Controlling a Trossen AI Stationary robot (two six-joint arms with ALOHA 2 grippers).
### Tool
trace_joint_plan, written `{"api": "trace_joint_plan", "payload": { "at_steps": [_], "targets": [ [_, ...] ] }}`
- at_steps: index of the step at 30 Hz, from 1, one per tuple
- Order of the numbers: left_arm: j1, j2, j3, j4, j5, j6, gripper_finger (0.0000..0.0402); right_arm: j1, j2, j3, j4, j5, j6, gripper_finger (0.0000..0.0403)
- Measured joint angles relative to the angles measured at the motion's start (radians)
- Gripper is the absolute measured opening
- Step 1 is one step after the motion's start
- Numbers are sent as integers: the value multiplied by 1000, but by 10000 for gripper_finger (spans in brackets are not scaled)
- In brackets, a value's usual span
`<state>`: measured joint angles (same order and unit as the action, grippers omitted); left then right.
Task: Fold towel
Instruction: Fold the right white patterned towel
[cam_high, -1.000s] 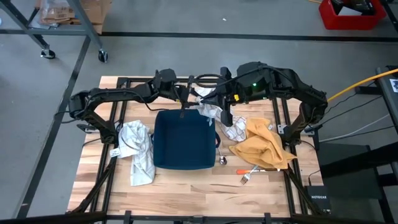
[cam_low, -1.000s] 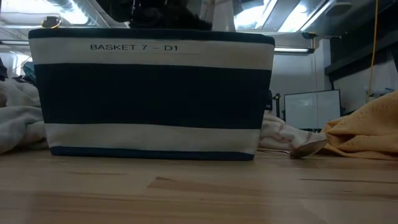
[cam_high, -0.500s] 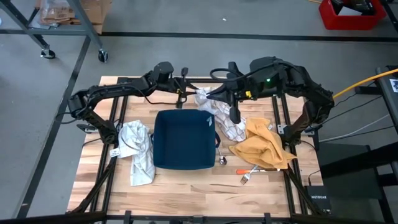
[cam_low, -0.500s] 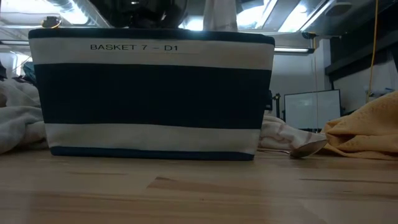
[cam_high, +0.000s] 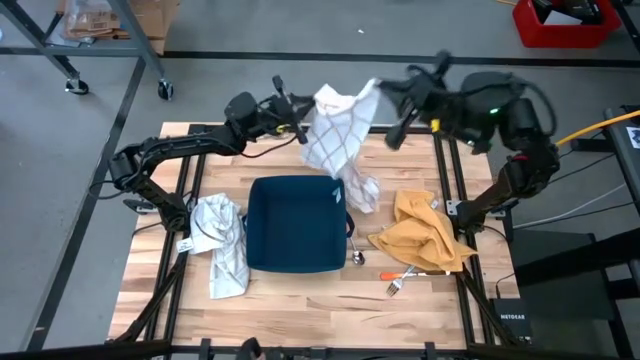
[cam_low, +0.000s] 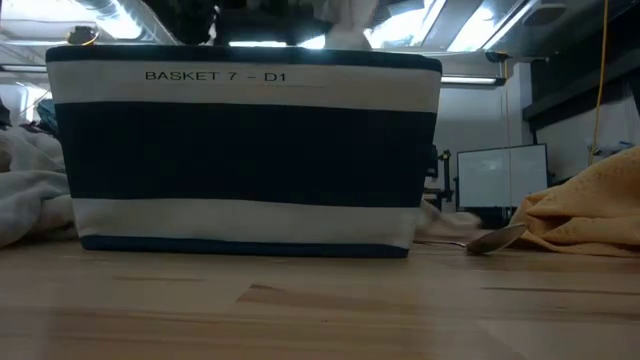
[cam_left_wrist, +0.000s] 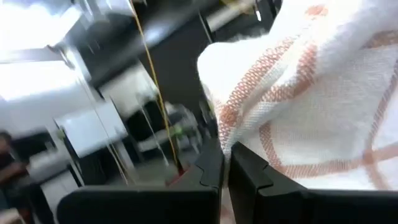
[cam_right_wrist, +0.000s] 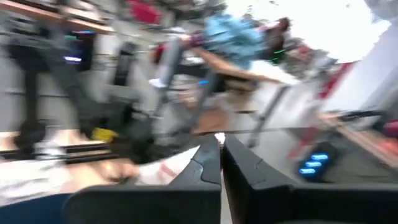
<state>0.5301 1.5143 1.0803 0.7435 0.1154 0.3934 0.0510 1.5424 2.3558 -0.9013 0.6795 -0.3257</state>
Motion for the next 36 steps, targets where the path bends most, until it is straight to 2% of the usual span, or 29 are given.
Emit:
{"api": "trace_joint_plan", "payload": {
  "at_steps": [4,10,14,20,30,36],
  "targets": [
    [-1,0,61,43,-10,33,3,-39,-38,0,61,51,-76,3],
    [-4,0,199,35,-67,49,2,-162,-92,0,93,15,-101,3],
    [-27,-2,286,-90,-68,58,1,-230,-124,0,90,-53,-101,3],
    [-94,-2,336,-330,-68,189,1,-295,-144,0,90,-205,-91,3],
    [-172,-2,337,-637,-141,271,2,-361,-143,0,-4,-224,-84,3],
    [-168,-2,337,-682,-185,220,22,-360,-130,-1,-98,-229,-66,3]
  ]
}}
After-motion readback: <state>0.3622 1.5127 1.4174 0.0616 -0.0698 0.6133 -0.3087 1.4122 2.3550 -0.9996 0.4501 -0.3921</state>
